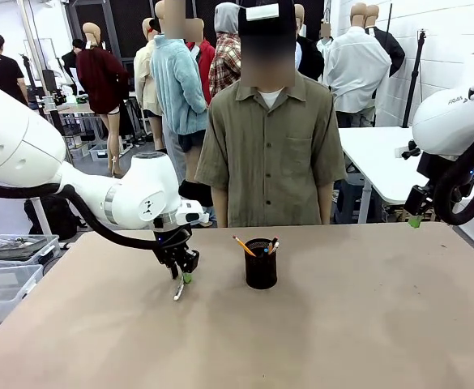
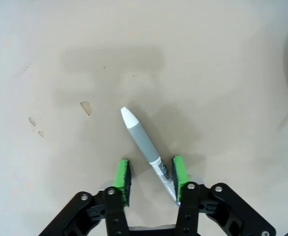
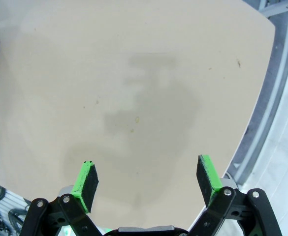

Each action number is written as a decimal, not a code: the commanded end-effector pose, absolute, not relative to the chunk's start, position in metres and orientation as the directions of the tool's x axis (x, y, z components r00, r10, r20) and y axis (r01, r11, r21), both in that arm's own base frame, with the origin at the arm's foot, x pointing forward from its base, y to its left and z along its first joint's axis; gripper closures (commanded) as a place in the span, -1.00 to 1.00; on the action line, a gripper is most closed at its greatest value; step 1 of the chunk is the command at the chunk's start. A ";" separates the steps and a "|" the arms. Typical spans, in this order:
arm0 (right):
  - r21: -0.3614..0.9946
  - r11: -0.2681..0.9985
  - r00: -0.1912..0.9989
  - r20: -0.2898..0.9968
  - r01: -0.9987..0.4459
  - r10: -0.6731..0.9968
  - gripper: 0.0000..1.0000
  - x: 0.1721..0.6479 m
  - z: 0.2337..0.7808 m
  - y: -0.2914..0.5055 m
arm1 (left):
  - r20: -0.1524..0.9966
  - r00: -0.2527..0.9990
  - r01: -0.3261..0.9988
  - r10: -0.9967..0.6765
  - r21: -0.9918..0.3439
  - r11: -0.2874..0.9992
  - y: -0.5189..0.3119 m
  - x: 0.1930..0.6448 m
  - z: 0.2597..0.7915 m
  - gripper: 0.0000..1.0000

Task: Place the pens into the pen holder.
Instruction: Pick up a writing instrument from the table and place it into the Pen holder.

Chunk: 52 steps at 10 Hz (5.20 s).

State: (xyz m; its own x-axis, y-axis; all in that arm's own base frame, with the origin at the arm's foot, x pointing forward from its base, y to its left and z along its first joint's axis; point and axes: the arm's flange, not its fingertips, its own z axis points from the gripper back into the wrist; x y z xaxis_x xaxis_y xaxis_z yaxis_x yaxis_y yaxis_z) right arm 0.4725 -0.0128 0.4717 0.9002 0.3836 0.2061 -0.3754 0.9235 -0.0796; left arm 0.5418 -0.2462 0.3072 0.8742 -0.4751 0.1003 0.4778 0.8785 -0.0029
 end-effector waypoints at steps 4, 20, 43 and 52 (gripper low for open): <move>-0.095 0.921 0.899 0.197 -0.379 0.390 -1.00 0.470 0.471 -0.014 | 0.099 0.872 0.478 -0.480 0.038 0.877 -0.251 0.543 0.304 1.00; -0.095 0.921 0.899 0.197 -0.379 0.390 -1.00 0.470 0.471 -0.014 | 0.969 0.006 0.994 -0.247 0.022 0.112 -0.255 0.545 0.374 1.00; -0.095 0.921 0.899 0.197 -0.379 0.390 -1.00 0.470 0.471 -0.014 | 0.976 -0.047 0.994 -0.213 0.026 -0.103 -0.309 0.562 0.327 -0.28; -0.095 0.921 0.899 0.197 -0.379 0.390 -1.00 0.470 0.471 -0.014 | 0.848 0.138 0.946 -0.511 0.040 0.322 -0.192 0.498 0.424 -0.28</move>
State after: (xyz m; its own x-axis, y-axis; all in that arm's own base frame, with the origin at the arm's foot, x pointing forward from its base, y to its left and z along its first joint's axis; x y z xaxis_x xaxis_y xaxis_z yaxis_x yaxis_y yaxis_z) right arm 0.4725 -0.0131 0.4715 0.9005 0.3830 0.2059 -0.3749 0.9237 -0.0788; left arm 0.5140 -0.1935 0.4204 0.0075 -0.4282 0.9036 0.9647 0.2409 0.1062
